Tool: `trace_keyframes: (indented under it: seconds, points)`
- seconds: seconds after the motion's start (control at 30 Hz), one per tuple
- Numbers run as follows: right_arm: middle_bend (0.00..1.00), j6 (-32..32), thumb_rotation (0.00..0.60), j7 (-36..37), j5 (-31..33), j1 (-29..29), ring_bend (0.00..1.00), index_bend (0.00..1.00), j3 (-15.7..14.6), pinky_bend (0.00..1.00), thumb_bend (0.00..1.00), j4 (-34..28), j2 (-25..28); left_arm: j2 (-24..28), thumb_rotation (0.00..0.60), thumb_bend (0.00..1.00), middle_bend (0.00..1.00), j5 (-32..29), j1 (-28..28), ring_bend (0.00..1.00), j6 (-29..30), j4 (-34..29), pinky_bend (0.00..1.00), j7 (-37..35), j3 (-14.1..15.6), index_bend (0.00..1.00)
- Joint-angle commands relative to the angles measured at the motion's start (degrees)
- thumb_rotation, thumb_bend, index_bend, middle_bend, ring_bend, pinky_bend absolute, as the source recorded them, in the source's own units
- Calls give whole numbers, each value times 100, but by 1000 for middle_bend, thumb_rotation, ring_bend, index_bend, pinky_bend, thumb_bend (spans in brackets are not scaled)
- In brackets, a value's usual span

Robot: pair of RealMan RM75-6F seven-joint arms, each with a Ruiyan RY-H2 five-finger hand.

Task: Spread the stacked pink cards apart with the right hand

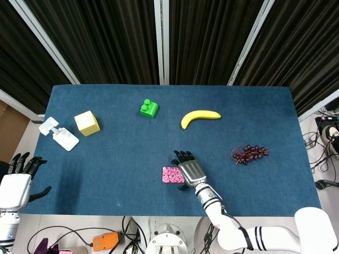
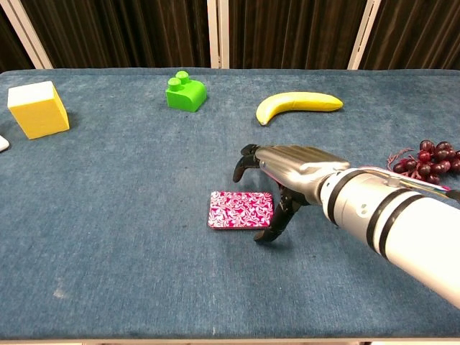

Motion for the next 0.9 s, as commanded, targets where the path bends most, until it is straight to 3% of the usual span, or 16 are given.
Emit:
trace_keyframes:
  seconds: [0.03, 0.27, 0.9]
  points:
    - [42, 24, 600, -1, 92, 76, 0, 313, 19, 70, 265, -14, -34, -12, 600, 68, 203, -9, 3, 57, -8, 26, 21, -23, 1, 252]
    - [41, 81, 600, 30, 249, 198, 0, 334, 18, 64, 338, 24, -69, -41, 600, 69, 203, -13, -6, 56, -26, 123, 21, -84, -8, 252]
    - [40, 158, 600, 127, 527, 432, 0, 376, -76, 21, 370, 159, -158, -122, 600, 68, 203, -23, 2, 55, -37, 289, 21, -161, -8, 252]
